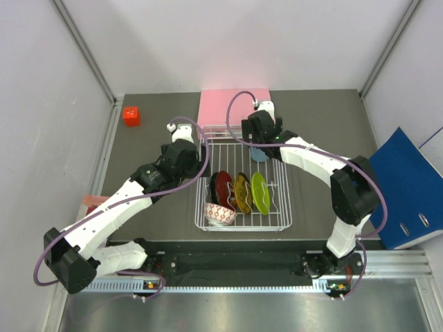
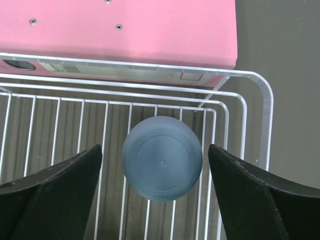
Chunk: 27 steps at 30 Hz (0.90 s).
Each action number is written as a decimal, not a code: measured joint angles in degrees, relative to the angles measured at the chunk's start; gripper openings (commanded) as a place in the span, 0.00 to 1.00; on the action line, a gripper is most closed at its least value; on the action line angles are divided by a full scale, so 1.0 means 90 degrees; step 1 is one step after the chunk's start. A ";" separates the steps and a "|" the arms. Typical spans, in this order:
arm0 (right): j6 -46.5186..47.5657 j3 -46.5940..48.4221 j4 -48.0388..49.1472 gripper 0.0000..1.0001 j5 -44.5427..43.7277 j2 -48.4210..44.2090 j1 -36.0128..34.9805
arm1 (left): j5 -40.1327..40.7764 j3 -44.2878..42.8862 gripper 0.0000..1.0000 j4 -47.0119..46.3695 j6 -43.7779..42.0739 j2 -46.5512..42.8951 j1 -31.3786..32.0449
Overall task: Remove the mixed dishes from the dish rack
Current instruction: Pick up the cup from the dish rack.
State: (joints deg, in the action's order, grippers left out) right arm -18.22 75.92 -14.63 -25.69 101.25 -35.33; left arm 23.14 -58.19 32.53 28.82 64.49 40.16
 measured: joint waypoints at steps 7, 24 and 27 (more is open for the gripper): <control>-0.0024 -0.0002 0.0002 0.54 0.0044 0.0022 0.0000 | 0.0000 0.0032 0.99 0.0000 0.0000 0.0002 0.0000; -0.0027 -0.0007 -0.0165 0.00 0.0083 -0.0104 -0.0017 | 0.0005 0.0063 0.99 0.0002 0.0114 0.0002 0.0000; -0.0024 -0.0007 -0.0338 0.00 0.0206 -0.0425 -0.0061 | 0.0007 0.0063 0.99 0.0002 0.0119 0.0000 0.0000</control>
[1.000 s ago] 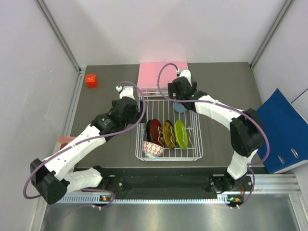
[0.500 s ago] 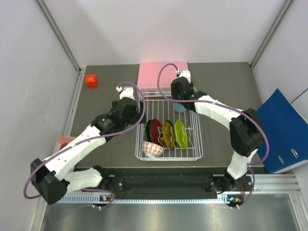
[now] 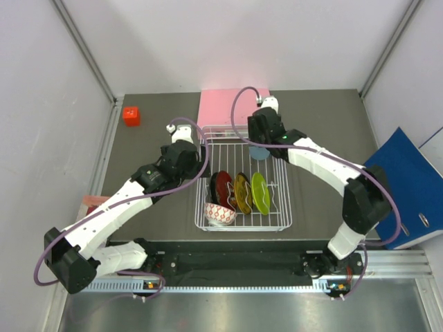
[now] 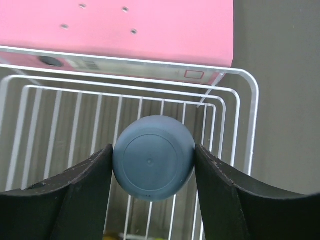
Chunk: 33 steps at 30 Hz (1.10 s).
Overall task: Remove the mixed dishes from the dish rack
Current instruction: Pick up the cup from the dish rack, then place the cup at the center of the board.
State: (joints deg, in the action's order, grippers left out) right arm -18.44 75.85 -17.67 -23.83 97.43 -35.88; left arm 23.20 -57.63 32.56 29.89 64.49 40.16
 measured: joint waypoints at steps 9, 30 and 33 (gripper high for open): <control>-0.0160 0.0027 0.0121 0.00 0.0831 -0.1860 -0.0070 | 0.0134 -0.0017 0.99 -0.0002 0.0068 -0.0002 0.0002; -0.5649 -0.3696 0.8468 0.00 0.6205 -0.2198 0.1559 | -0.4102 0.1501 0.85 -0.5090 0.1982 -0.1311 -0.1178; -0.5969 -0.3796 0.9024 0.00 0.6302 -0.2108 0.1559 | -0.4704 0.1690 0.84 -0.5566 0.2370 -0.0947 -0.1304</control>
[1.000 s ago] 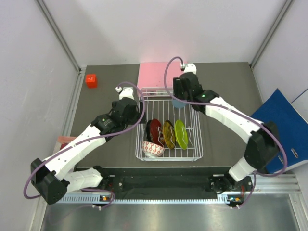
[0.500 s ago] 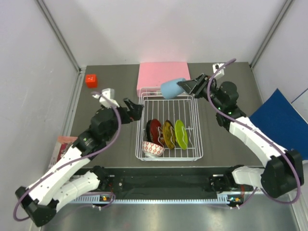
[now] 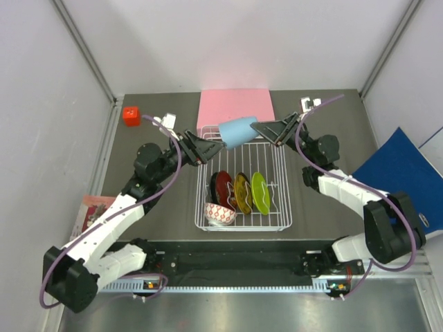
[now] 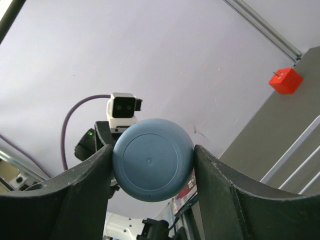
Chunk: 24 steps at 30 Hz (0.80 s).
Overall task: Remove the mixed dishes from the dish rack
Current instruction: Place the cup at the center of the board.
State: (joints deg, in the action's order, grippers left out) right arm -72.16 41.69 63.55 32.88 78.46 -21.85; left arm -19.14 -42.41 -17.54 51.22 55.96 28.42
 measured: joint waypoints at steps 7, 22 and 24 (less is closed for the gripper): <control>-0.0223 -0.0138 0.0515 0.00 0.0121 0.0085 0.0000 | -0.0549 0.0117 0.84 -0.0879 0.0449 0.0131 -0.0022; -0.0330 -0.0131 0.0721 0.00 0.0138 0.0641 -0.0257 | -0.0840 0.0117 0.46 -0.1399 0.0680 0.0180 -0.0075; -0.0338 -0.0126 0.0784 0.00 0.0143 0.0670 -0.0304 | -0.0894 0.0117 0.38 -0.1394 0.0695 0.0233 -0.0078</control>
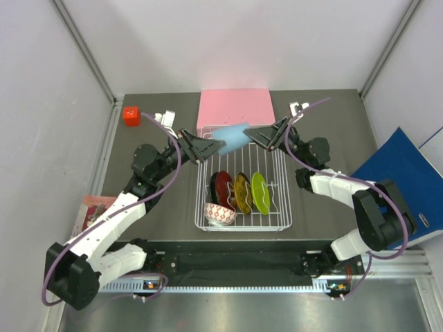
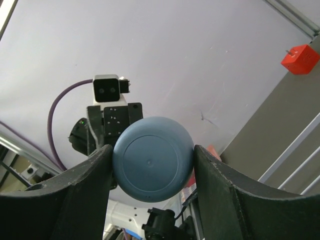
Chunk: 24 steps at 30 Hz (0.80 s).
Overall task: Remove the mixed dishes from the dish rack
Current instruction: Place the cup at the center of the board.
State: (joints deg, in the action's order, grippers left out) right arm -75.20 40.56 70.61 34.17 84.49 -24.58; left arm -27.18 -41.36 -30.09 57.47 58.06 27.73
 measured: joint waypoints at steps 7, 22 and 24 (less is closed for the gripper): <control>0.0015 0.0019 0.0010 0.00 0.0073 0.0007 -0.0100 | -0.0046 0.0002 0.09 0.0073 -0.0034 0.0066 -0.0012; 0.3339 0.1282 -0.5933 0.81 -0.2064 -0.1634 -0.0335 | 0.2446 -0.2441 0.00 0.4532 -0.1906 0.0134 0.0002; 0.3864 0.1649 -0.6866 0.79 -0.2941 -0.1957 -0.0352 | 0.3368 -0.3179 0.00 0.5345 -0.2137 0.0386 -0.0080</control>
State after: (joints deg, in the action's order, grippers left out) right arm -40.42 55.40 8.82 7.70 66.87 -27.75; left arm 3.14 -69.97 18.02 38.24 61.54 27.00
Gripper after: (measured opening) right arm 0.815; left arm 0.043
